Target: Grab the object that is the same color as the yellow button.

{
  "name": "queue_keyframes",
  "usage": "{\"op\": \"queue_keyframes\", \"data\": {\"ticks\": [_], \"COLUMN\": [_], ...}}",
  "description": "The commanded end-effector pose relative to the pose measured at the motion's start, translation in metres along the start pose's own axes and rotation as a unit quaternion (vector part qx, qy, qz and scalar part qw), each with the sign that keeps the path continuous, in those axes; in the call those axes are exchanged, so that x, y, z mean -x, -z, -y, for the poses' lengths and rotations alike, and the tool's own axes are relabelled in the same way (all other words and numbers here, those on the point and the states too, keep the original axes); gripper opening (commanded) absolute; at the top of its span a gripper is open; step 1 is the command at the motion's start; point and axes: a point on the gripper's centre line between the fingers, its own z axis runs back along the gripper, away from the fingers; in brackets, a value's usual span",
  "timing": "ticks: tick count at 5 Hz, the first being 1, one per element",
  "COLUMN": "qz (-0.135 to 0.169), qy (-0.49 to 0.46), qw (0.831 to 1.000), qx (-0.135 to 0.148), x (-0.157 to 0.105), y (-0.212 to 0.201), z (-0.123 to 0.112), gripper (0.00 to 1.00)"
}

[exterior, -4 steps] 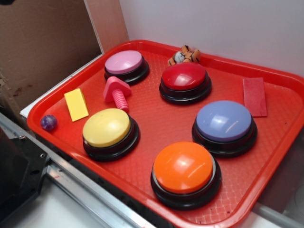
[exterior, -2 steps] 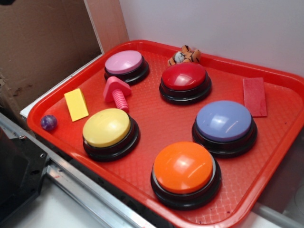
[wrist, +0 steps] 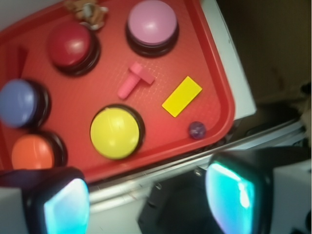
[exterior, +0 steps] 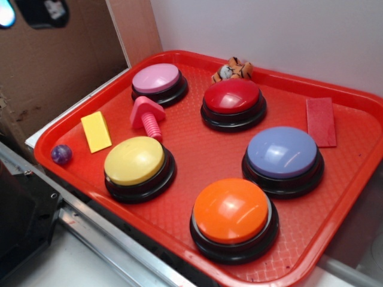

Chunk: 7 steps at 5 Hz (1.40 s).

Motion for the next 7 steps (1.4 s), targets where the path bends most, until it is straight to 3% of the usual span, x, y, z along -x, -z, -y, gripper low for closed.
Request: {"op": "queue_keyframes", "data": {"ticks": [1,4,6,7], "qz": [0.057,0.122,0.131,0.133], "qy": [-0.202,-0.342,-0.385,-0.386], "qw": [0.976,0.931,0.914,0.913], "qx": [0.049,0.032,-0.006,-0.02], "x": [-0.037,-0.059,-0.072,-0.074], "y": [0.035,0.102,0.144,0.157], "z": [-0.032,-0.062,-0.067,-0.07], "gripper": [1.0,1.0,1.0,1.0]}}
